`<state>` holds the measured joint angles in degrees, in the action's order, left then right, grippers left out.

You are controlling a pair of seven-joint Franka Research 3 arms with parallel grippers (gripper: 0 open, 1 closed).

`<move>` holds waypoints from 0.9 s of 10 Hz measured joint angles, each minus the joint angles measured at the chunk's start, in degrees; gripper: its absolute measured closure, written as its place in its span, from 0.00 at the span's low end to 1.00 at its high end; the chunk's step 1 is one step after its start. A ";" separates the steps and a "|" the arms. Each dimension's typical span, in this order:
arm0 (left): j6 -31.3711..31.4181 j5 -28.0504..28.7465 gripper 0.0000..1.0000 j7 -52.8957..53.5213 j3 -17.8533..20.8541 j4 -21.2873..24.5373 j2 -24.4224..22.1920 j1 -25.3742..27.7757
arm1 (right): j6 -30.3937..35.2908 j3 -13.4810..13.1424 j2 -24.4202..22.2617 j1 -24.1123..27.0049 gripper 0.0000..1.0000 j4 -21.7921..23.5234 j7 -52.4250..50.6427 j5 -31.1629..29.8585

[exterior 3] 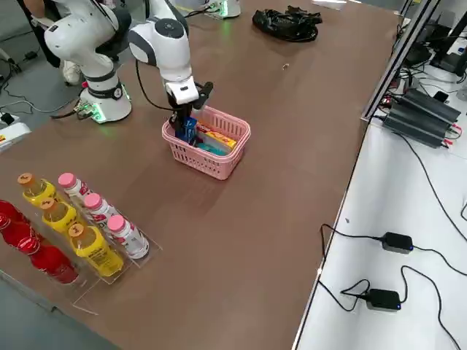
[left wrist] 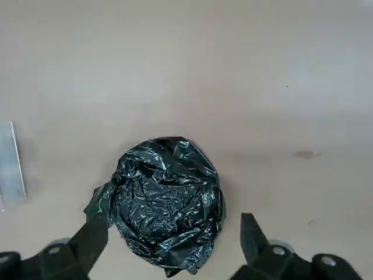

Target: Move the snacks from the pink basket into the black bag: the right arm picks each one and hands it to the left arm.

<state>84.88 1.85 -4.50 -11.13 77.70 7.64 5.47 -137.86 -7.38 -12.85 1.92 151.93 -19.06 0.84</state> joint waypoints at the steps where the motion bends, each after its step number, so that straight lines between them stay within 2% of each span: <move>1: 0.00 0.00 0.00 0.00 0.00 0.00 0.00 0.01 | 2.08 -0.18 -0.24 0.37 0.56 -0.90 -1.05 0.00; 6: 0.00 0.00 0.00 0.00 0.00 0.00 0.00 0.02 | 19.05 -0.54 -1.91 0.62 0.56 -13.51 -3.73 0.00; 9: 0.00 0.00 0.00 0.00 0.01 0.00 0.00 0.04 | 28.23 -0.26 -2.03 0.59 0.56 -22.84 -4.15 0.00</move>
<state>84.88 1.85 -4.50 -11.12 77.70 7.64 5.51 -109.63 -7.64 -14.88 2.51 129.09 -23.21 0.84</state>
